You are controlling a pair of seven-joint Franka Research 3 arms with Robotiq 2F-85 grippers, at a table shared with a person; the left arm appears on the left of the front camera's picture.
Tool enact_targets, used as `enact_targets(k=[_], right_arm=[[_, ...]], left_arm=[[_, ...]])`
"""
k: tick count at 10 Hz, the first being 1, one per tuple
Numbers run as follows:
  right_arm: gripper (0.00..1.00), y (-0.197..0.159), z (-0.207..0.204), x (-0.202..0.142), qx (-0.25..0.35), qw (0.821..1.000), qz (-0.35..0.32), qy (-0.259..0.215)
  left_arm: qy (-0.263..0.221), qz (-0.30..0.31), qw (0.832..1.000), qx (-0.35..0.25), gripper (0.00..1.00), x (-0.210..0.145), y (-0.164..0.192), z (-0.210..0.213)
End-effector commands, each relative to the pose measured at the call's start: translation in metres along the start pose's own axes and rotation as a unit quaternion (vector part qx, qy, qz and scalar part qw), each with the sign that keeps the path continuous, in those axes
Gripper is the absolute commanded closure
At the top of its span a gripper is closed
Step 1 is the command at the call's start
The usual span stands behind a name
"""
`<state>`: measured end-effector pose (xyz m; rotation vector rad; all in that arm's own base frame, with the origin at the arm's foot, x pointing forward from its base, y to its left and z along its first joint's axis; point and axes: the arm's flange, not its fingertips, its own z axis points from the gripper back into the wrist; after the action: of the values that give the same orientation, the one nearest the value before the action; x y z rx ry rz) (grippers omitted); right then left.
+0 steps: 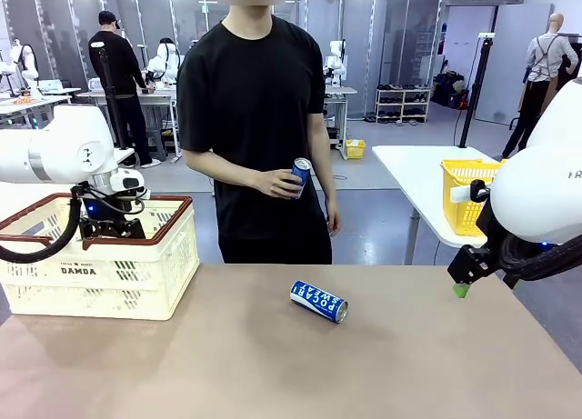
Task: Place the drinks into the Shopping basket.
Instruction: Pick up one drink and place it into the Shopping basket.
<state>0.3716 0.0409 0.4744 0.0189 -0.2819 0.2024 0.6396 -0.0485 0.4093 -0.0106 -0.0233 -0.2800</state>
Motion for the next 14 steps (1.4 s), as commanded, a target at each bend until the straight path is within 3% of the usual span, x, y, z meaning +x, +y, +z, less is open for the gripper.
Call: enact_targets(k=[1,10,14], right_arm=[[0.0,-0.002,0.001,0.001,-0.001,1.0,0.009,0.002],[0.0,-0.002,0.001,0.001,-0.001,1.0,0.009,0.002],[0.0,-0.002,0.001,0.001,-0.001,1.0,0.009,0.002]], left_arm=[[-0.001,0.012,1.0,0.009,0.07,-0.01,-0.003,0.001],[0.001,0.0,1.0,0.0,0.07,-0.001,0.0,0.0],[-0.037,-0.053,0.997,0.04,0.06,-0.013,-0.013,0.066]])
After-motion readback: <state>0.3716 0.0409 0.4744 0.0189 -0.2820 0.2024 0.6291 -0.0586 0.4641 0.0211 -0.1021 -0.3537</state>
